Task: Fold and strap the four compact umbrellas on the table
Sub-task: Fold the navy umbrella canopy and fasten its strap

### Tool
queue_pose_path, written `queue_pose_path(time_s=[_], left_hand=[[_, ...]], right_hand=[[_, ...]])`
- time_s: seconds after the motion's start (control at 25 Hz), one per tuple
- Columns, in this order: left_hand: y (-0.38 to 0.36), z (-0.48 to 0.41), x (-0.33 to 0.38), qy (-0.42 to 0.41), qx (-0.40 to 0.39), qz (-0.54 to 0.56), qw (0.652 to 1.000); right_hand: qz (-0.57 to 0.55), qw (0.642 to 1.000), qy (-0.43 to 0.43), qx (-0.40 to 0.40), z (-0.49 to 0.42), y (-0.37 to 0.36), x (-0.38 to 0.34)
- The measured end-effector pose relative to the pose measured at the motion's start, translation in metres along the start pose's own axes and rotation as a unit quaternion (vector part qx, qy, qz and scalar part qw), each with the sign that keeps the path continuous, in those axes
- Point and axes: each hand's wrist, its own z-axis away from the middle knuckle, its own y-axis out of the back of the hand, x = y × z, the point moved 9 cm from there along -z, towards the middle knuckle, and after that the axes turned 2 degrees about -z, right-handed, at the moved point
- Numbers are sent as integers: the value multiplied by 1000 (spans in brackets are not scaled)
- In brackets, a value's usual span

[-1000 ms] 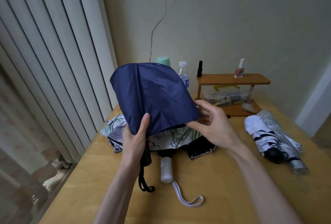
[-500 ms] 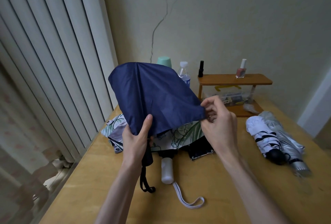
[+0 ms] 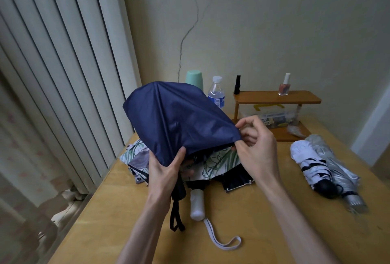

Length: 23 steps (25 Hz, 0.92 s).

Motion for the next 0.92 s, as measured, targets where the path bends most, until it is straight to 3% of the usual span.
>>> queue_pose_path(time_s=[0.2,0.4,0.52,0.64,0.72,0.8,0.92], left_hand=[[-8,4,-3,12,-20,44,999],[-4,-2,-3,-22,-6,22,999],[-1,-2,0,-28,3,7,1000],[2,-6,-1,-32,3,15,999],[1,-8,-4,-24,-3,19,1000],[-1,-7,-6,-11,-4,43,999],[-3,-5,-7,6,-13,64,998]], right_hand=[[-13,999,-9,-28,-2,-2,4],[53,998,11,-30,-1,2,9],[152,984,94,29,5,10,1],[289,926,223,94,25,9,-14],[310,917,229,102,30,5,-9],[295,935,186,59,23,-1,2],[208,970,93,-85,9,-17,18]])
